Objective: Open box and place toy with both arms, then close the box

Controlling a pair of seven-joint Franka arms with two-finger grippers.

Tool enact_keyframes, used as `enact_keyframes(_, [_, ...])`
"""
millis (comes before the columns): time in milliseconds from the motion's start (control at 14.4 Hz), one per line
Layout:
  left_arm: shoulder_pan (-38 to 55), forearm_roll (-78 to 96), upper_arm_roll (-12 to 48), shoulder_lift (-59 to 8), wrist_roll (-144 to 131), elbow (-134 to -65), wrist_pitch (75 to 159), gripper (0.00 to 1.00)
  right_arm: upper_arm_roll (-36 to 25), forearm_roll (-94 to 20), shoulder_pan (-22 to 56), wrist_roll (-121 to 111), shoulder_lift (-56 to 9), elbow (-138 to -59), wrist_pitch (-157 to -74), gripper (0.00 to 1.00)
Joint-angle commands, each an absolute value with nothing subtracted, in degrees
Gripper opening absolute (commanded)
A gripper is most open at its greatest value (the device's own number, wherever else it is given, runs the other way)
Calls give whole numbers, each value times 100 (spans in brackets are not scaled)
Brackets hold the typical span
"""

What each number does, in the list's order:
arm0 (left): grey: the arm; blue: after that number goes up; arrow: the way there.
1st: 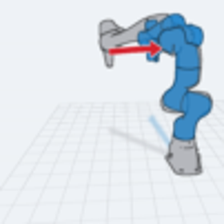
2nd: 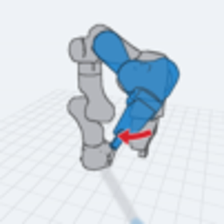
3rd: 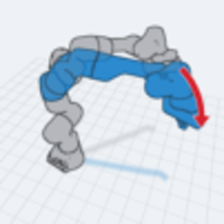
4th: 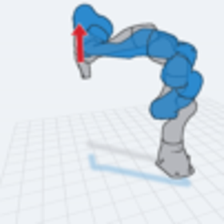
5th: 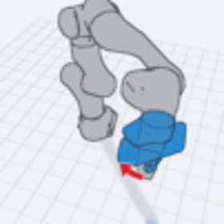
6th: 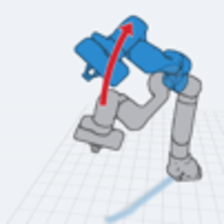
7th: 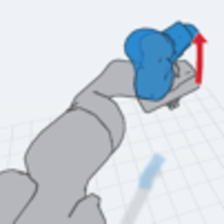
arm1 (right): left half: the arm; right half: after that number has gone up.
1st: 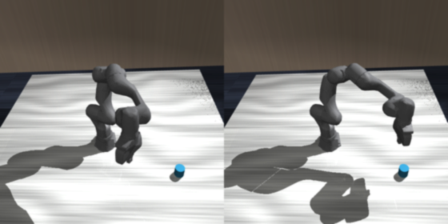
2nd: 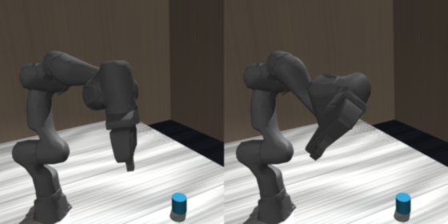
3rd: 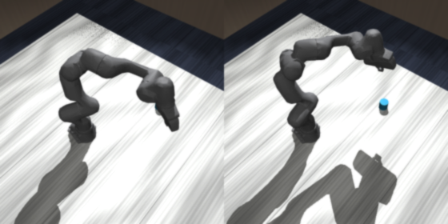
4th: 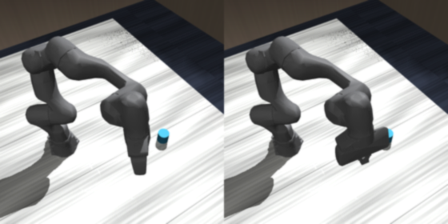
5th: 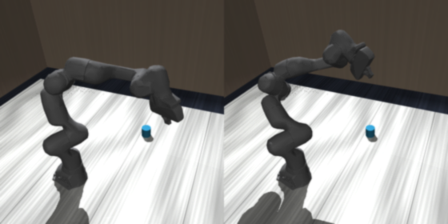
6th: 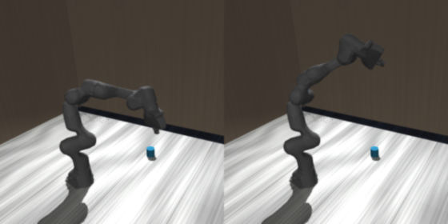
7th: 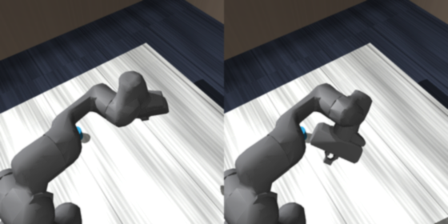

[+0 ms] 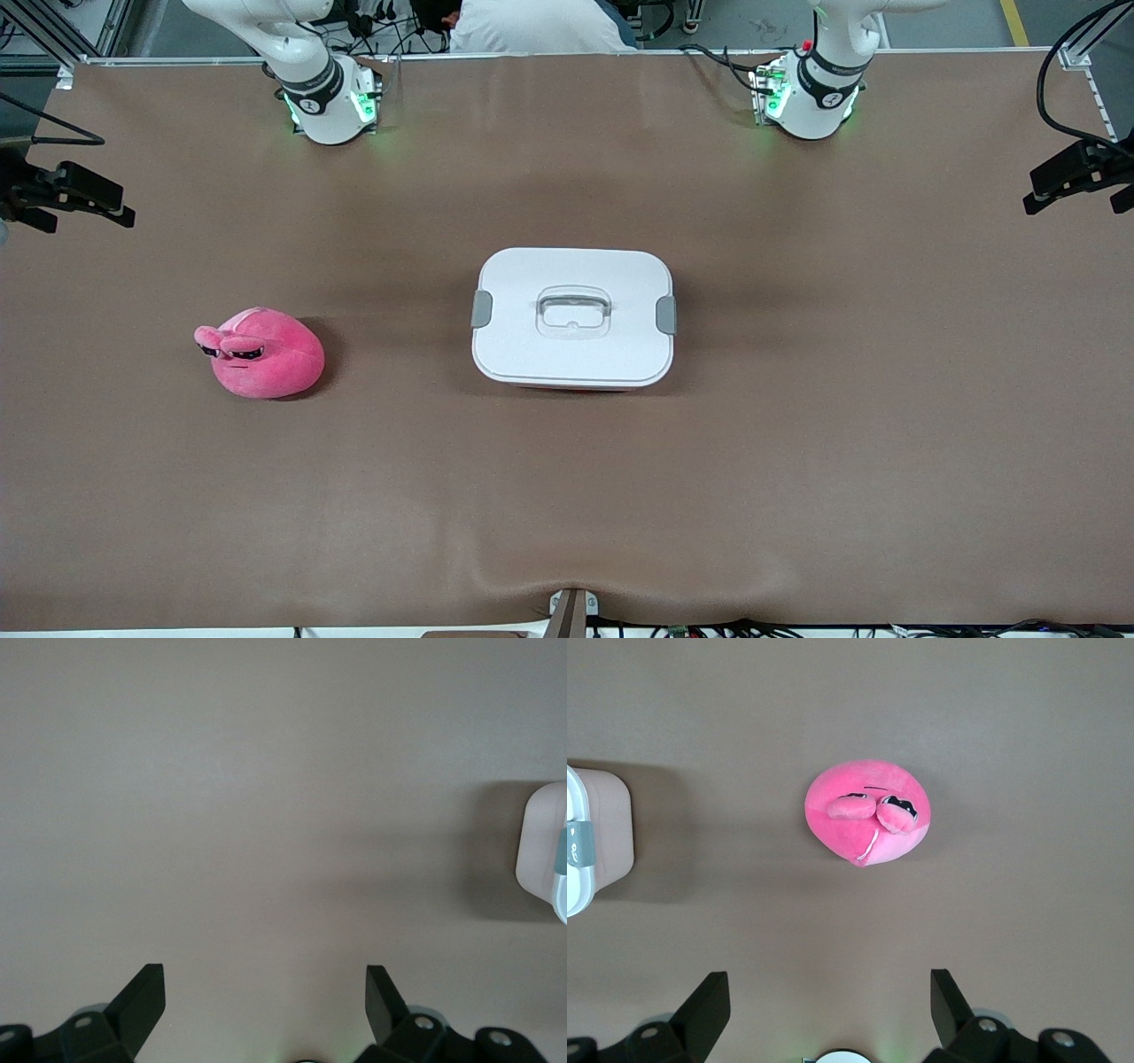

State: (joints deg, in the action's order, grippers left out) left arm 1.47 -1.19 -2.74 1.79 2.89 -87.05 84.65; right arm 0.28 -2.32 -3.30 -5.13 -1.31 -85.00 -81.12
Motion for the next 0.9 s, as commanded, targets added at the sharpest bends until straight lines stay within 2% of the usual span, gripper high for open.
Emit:
enact_keyframes(0, [132, -53, -272, 149, 264, -8560, 8332, 100, 62, -290, -396, -527, -35, -8587, -8086, 100])
enact_keyframes(554, [193, -140, -255, 141, 211, -8578, 8306, 100, 79, -316, -387, -536, -26, -8569, -8112, 100])
enact_keyframes(832, [176, -369, 26, 88, 193, -8543, 7954, 100, 79, -325, -378, -545, -70, -8569, -8323, 100])
